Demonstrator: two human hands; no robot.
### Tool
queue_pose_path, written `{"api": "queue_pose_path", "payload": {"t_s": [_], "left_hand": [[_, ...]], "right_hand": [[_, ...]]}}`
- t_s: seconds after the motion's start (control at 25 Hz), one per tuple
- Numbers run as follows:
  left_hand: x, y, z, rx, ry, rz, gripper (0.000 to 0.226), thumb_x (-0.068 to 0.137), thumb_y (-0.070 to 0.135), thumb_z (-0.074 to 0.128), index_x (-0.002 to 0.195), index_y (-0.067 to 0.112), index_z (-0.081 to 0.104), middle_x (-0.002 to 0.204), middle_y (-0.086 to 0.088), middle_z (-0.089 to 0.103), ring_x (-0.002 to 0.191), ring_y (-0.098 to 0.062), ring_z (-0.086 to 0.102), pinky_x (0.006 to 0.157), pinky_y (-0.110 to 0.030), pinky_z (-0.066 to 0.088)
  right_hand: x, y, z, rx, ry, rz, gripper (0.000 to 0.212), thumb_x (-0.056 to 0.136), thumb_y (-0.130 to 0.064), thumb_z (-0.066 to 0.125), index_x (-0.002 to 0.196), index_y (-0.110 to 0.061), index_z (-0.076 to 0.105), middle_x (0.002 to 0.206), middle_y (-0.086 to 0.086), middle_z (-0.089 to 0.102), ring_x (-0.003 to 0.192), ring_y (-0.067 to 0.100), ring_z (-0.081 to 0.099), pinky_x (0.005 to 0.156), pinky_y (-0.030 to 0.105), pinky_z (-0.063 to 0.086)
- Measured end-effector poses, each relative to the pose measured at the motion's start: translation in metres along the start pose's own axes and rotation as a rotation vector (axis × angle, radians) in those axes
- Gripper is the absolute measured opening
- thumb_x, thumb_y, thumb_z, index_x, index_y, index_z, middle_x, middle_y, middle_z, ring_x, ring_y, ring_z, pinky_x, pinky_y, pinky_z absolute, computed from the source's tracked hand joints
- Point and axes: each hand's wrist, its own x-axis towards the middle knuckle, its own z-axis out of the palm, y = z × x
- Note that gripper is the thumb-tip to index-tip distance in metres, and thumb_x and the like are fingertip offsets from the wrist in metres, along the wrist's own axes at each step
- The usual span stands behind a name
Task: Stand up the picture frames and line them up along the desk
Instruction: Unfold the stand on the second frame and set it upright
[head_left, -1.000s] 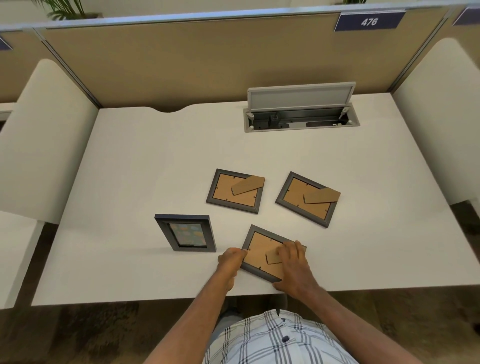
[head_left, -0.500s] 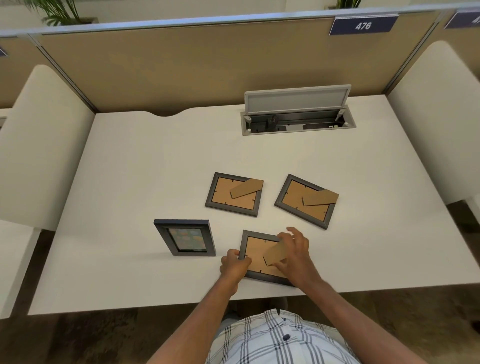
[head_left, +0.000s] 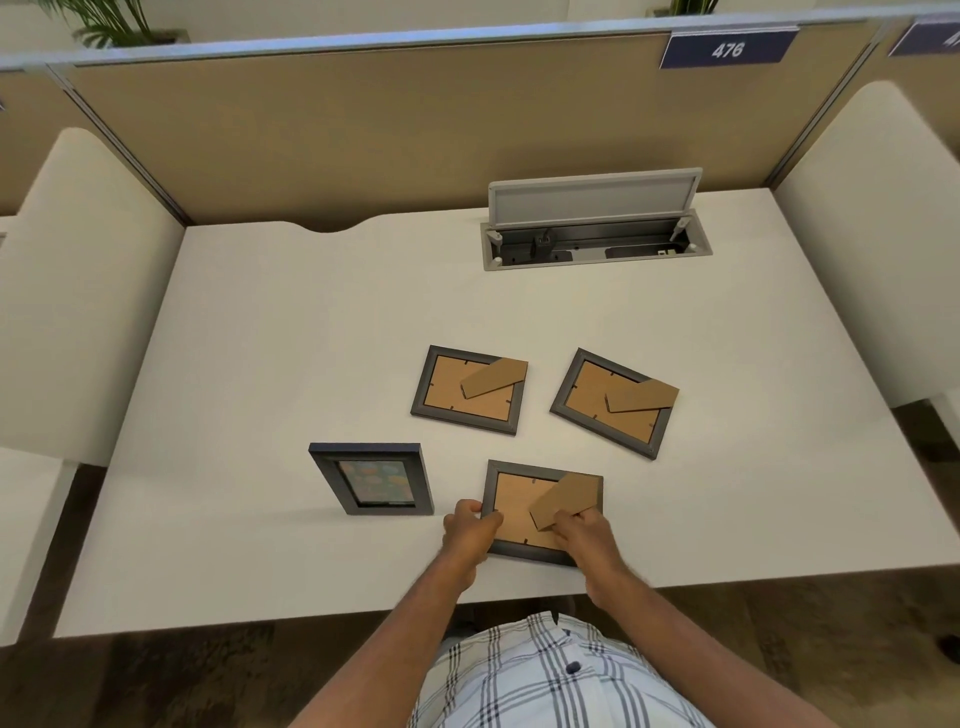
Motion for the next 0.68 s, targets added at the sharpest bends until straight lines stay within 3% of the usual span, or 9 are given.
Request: {"api": "queue_pose_path", "payload": {"t_s": [0.08, 0.2, 0.32, 0.4, 0.56, 0.64, 0.68], "left_hand": [[-0.001, 0.001, -0.003, -0.030, -0.026, -0.024, 0.044, 0.100, 0.028, 0.060, 0.140, 0.017, 0.046, 0.135, -0.008, 0.050, 0.117, -0.025, 0.051, 0.095, -0.042, 0.054], [-0.003, 0.005, -0.009, -0.078, -0.053, -0.028, 0.038, 0.105, 0.042, 0.047, 0.132, 0.016, 0.052, 0.115, 0.000, 0.057, 0.109, -0.024, 0.055, 0.092, -0.043, 0.050], [-0.005, 0.009, -0.016, -0.232, -0.063, 0.036, 0.045, 0.106, 0.051, 0.038, 0.133, 0.019, 0.054, 0.125, -0.002, 0.058, 0.108, -0.024, 0.059, 0.088, -0.039, 0.048], [-0.007, 0.011, -0.019, -0.301, -0.086, 0.120, 0.046, 0.105, 0.053, 0.040, 0.137, 0.023, 0.054, 0.134, -0.001, 0.056, 0.115, -0.022, 0.058, 0.094, -0.041, 0.050], [-0.013, 0.022, -0.025, -0.246, -0.203, 0.364, 0.067, 0.092, 0.071, 0.049, 0.150, 0.038, 0.044, 0.151, 0.013, 0.044, 0.136, -0.012, 0.042, 0.113, -0.042, 0.038], [-0.016, 0.029, -0.028, -0.164, -0.246, 0.452, 0.075, 0.081, 0.078, 0.056, 0.146, 0.041, 0.050, 0.147, 0.018, 0.048, 0.133, -0.006, 0.041, 0.109, -0.036, 0.034], [-0.017, 0.032, -0.029, -0.131, -0.260, 0.476, 0.068, 0.080, 0.074, 0.059, 0.139, 0.040, 0.057, 0.142, 0.018, 0.056, 0.130, -0.004, 0.046, 0.104, -0.032, 0.035]], "right_hand": [[0.000, 0.003, 0.003, -0.168, 0.015, -0.056, 0.023, 0.103, -0.021, 0.048, 0.124, -0.022, 0.056, 0.125, 0.008, 0.067, 0.111, 0.022, 0.064, 0.106, 0.040, 0.048], [0.004, -0.008, -0.006, -0.189, 0.021, -0.082, 0.033, 0.107, -0.028, 0.039, 0.139, -0.019, 0.047, 0.128, 0.009, 0.064, 0.110, 0.023, 0.067, 0.097, 0.035, 0.050], [0.006, -0.032, -0.017, -0.099, 0.048, -0.069, 0.030, 0.108, -0.029, 0.039, 0.134, -0.018, 0.049, 0.116, 0.007, 0.069, 0.099, 0.020, 0.070, 0.073, 0.024, 0.050], [0.010, -0.048, -0.024, -0.045, 0.033, -0.002, 0.026, 0.107, -0.030, 0.042, 0.126, -0.016, 0.054, 0.107, 0.008, 0.072, 0.092, 0.019, 0.070, 0.070, 0.025, 0.050], [0.017, -0.071, -0.038, 0.078, -0.209, 0.185, 0.028, 0.103, -0.026, 0.053, 0.124, -0.008, 0.057, 0.102, 0.014, 0.070, 0.090, 0.023, 0.066, 0.074, 0.034, 0.056], [0.021, -0.073, -0.035, 0.014, -0.309, 0.245, 0.033, 0.097, -0.027, 0.063, 0.121, -0.004, 0.066, 0.113, 0.022, 0.067, 0.099, 0.029, 0.065, 0.074, 0.036, 0.058], [0.023, -0.072, -0.031, -0.027, -0.333, 0.258, 0.034, 0.093, -0.029, 0.068, 0.115, -0.003, 0.072, 0.113, 0.023, 0.067, 0.100, 0.031, 0.064, 0.073, 0.036, 0.059]]}}
